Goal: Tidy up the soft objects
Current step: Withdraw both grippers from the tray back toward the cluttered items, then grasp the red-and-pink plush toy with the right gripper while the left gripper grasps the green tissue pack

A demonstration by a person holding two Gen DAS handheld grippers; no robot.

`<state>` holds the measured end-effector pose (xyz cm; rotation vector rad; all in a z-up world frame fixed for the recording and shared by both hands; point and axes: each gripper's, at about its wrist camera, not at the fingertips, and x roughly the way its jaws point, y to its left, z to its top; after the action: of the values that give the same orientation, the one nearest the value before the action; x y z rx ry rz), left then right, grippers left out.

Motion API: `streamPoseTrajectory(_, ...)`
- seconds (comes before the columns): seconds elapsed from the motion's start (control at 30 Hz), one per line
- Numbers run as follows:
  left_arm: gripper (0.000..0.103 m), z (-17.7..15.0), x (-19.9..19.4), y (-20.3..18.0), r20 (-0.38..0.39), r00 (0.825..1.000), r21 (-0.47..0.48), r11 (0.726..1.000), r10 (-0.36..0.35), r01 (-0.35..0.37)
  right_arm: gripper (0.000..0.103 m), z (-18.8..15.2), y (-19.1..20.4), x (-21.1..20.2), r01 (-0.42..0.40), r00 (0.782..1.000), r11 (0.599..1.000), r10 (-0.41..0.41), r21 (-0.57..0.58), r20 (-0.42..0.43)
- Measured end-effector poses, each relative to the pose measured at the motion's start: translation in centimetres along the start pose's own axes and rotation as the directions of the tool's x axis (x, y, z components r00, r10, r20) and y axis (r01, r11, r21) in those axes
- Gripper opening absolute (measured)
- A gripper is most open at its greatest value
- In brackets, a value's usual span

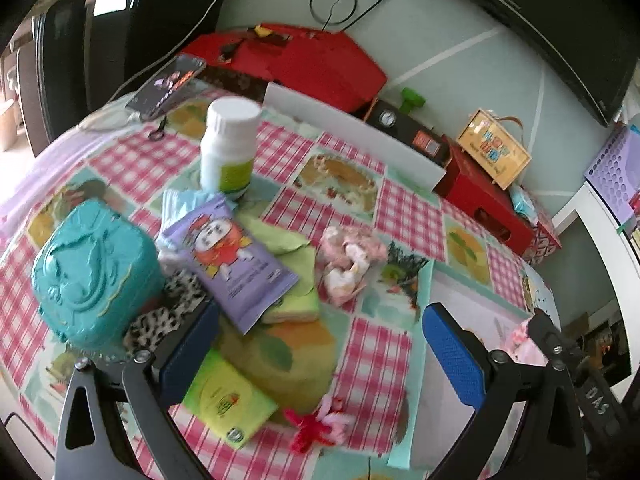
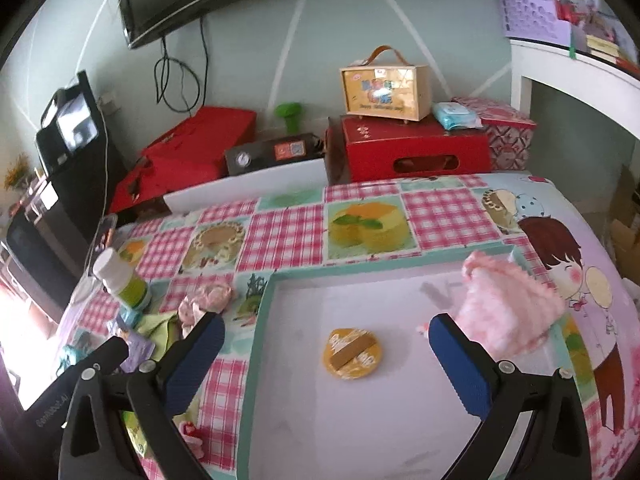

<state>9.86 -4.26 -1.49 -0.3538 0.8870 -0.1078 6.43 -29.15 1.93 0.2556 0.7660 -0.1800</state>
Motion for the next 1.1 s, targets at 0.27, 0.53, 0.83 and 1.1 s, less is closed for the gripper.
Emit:
streamPoseTrajectory(0.27, 0.101, -1.6, 1.5, 3.5, -0.174, 0.983, -0.101, 0.992, 0.053, -0.071, 0.103, -1.6, 3.0, 0.4, -0.048, 0.996, 0.995, 0.042, -0.088, -0.076)
streamPoseTrajectory(0.53, 0.101, -3.7, 2.6, 5.2, -0.252, 0.964, -0.129, 0.984, 0.085, -0.121, 0.103, -4.3, 6.5, 0.6, -0.130, 0.983, 0.972, 0.101, -0.193, -0.153)
streamPoseTrajectory(0.83, 0.096, -3.7, 3.6, 5.7, -0.272, 0.955, -0.142, 0.976, 0.119, -0.162, 0.100, -7.0, 8.9, 1.6, -0.188, 0.961, 0.942, 0.117, -0.279, -0.252)
streamPoseTrajectory(1.1, 0.090, -3.7, 4.3, 5.7, -0.264, 0.948, -0.094, 0.973, 0.179, -0.210, 0.078, -8.9, 10.9, 2.2, -0.268, 0.935, 0.901, 0.158, -0.342, -0.317)
